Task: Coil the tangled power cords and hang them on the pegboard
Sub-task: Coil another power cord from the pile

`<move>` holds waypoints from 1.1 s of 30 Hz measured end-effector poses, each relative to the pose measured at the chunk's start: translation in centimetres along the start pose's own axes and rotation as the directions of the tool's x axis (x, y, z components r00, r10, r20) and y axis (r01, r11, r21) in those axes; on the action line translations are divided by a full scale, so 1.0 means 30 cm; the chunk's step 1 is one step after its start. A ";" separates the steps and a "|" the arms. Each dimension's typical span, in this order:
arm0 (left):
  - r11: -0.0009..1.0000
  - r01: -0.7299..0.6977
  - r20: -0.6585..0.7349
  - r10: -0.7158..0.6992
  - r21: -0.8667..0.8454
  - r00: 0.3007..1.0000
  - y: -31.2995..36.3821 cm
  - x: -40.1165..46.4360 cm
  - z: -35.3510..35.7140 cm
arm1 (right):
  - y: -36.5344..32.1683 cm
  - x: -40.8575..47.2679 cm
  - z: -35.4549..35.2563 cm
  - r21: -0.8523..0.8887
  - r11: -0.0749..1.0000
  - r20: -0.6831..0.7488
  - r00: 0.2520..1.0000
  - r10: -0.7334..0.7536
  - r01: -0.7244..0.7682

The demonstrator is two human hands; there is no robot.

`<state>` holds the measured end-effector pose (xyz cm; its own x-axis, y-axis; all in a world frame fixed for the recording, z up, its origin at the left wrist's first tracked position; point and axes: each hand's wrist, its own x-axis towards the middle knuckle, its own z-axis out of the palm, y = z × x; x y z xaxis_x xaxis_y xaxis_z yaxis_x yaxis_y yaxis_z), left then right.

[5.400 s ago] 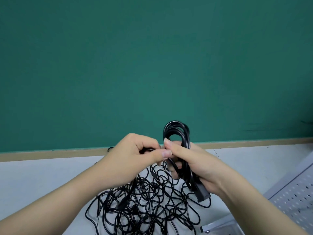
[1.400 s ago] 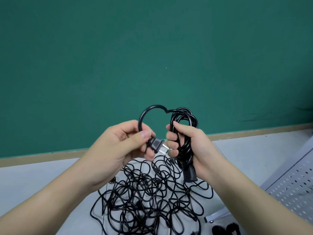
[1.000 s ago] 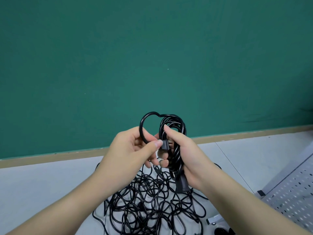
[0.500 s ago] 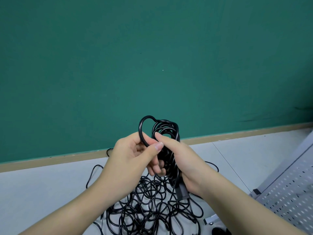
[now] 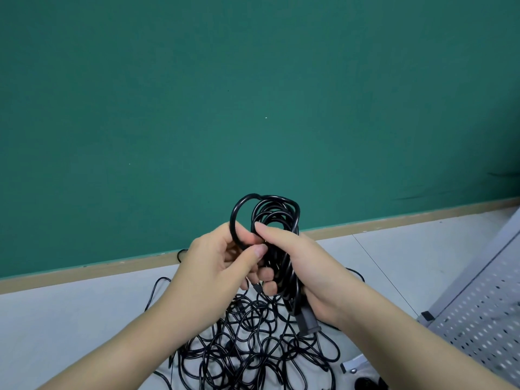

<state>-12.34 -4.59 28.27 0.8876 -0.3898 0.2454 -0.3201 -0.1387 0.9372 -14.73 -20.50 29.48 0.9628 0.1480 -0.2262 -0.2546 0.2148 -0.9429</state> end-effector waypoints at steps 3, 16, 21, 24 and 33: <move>1.000 0.016 0.028 -0.016 -0.008 0.999 0.012 -0.004 -0.001 | -0.001 -0.001 -0.005 -0.012 1.000 0.012 1.000 0.005 -0.005; 0.990 -0.124 0.137 0.113 0.072 0.984 0.014 -0.012 0.011 | -0.011 -0.010 -0.019 -0.052 0.999 -0.055 0.999 0.002 -0.005; 0.984 -0.132 0.085 0.122 0.121 0.989 0.009 -0.011 0.013 | -0.006 -0.005 0.018 -0.046 0.997 -0.062 0.996 -0.068 0.065; 0.946 -0.155 0.088 0.135 0.285 0.987 0.005 -0.006 -0.002 | 0.005 0.003 0.037 -0.018 0.998 -0.114 0.992 -0.058 0.057; 0.934 -0.109 -0.061 0.138 0.341 0.989 0.010 -0.005 -0.004 | 0.015 0.015 0.061 0.018 0.999 -0.044 0.999 -0.027 0.027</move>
<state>-12.53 -4.47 28.53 0.8534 -0.3493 0.3868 -0.5088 -0.3972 0.7638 -14.58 -18.56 29.40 0.9722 0.1000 -0.2116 -0.2297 0.2357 -0.9443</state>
